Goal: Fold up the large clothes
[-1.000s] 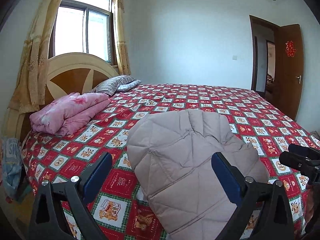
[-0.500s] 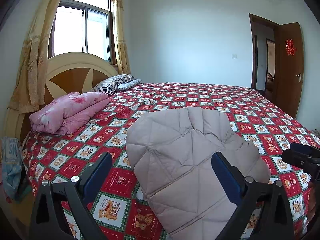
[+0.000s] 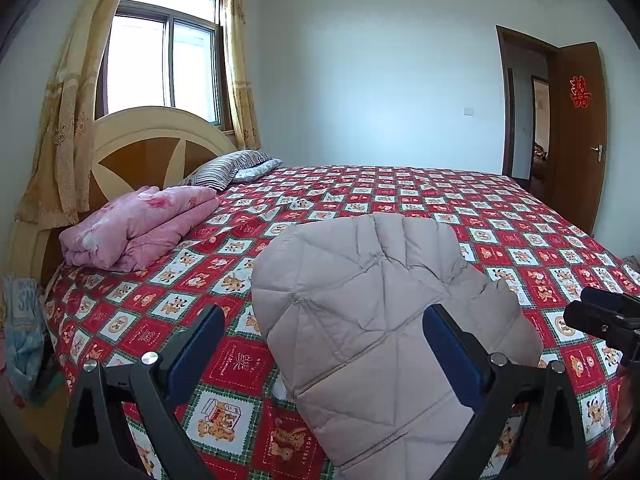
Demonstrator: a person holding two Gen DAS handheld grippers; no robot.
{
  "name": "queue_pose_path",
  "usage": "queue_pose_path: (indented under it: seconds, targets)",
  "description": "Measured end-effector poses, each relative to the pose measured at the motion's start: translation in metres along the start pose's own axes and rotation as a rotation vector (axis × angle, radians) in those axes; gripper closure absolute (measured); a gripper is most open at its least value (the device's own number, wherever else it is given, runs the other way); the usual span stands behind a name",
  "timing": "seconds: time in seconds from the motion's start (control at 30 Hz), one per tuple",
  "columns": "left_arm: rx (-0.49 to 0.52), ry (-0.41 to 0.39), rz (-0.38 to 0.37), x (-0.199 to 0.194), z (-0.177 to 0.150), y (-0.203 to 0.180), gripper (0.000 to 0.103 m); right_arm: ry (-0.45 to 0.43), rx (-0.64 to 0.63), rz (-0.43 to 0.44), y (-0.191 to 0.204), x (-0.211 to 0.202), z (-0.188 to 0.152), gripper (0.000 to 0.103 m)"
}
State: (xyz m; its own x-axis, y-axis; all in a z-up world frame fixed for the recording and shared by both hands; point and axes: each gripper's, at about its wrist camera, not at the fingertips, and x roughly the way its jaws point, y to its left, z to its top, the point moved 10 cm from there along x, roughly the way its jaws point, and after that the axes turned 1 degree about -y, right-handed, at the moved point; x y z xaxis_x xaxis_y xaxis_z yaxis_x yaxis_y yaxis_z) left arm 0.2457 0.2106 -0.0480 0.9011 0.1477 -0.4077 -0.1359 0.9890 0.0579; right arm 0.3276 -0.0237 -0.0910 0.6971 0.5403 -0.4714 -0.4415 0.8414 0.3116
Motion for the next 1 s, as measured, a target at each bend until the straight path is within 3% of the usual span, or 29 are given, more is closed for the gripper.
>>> queue_pose_path:
  seconds: [0.63, 1.0]
  targets:
    - [0.010, 0.003, -0.005, 0.0012, -0.0010, -0.0011, 0.003, 0.008, 0.003, 0.001, 0.0005, 0.0003, -0.0052, 0.002]
    - [0.039, 0.015, 0.029, 0.0044, -0.0003, -0.0003, 0.003, 0.009, 0.003, 0.002, 0.0005, -0.0001, -0.0057, 0.002]
